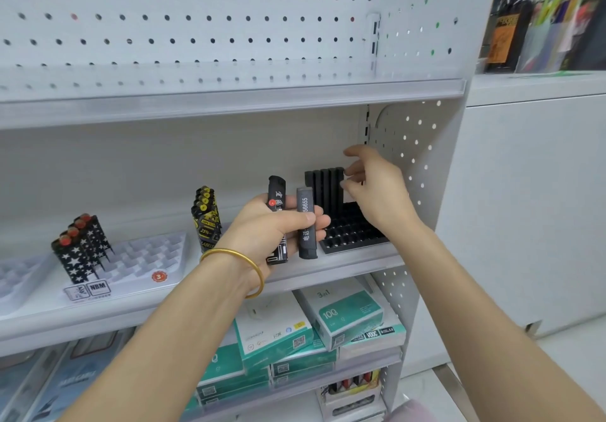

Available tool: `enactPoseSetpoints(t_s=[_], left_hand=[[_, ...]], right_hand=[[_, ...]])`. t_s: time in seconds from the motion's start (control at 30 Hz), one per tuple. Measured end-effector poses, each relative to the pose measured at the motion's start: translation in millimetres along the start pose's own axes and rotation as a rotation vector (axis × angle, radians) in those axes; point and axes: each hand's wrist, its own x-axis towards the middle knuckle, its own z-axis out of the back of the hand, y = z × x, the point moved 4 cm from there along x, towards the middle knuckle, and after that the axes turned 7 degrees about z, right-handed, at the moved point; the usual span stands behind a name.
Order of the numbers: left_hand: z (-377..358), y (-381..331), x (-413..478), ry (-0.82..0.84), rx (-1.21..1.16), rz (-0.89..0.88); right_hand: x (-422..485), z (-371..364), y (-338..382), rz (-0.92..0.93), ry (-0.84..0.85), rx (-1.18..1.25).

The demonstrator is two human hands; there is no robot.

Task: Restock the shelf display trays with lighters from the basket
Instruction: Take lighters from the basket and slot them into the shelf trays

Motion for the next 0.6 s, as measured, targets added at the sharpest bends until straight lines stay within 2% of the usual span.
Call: enactPoseSetpoints(t_s=[0.1, 0.27, 0.33, 0.47, 0.6], left_hand=[[-1, 1, 1, 0.017, -0.024, 0.001], [-5, -2, 0, 0.026, 0.002, -0.008], [-6, -2, 0, 0.026, -0.038, 0.003], [-8, -1, 2, 0.020, -0.177, 0.060], [-10, -2, 5, -0.001, -0.178, 0.065]], right_hand=[[-11, 10, 26, 0.057, -0.024, 0.191], [-23, 6, 46, 0.050, 0.228, 0.446], [-25, 6, 43, 0.035, 0.243, 0.423], [-33, 16, 42, 0.134, 0.104, 0.307], [-58, 14, 50, 0.400, 0.240, 0.200]])
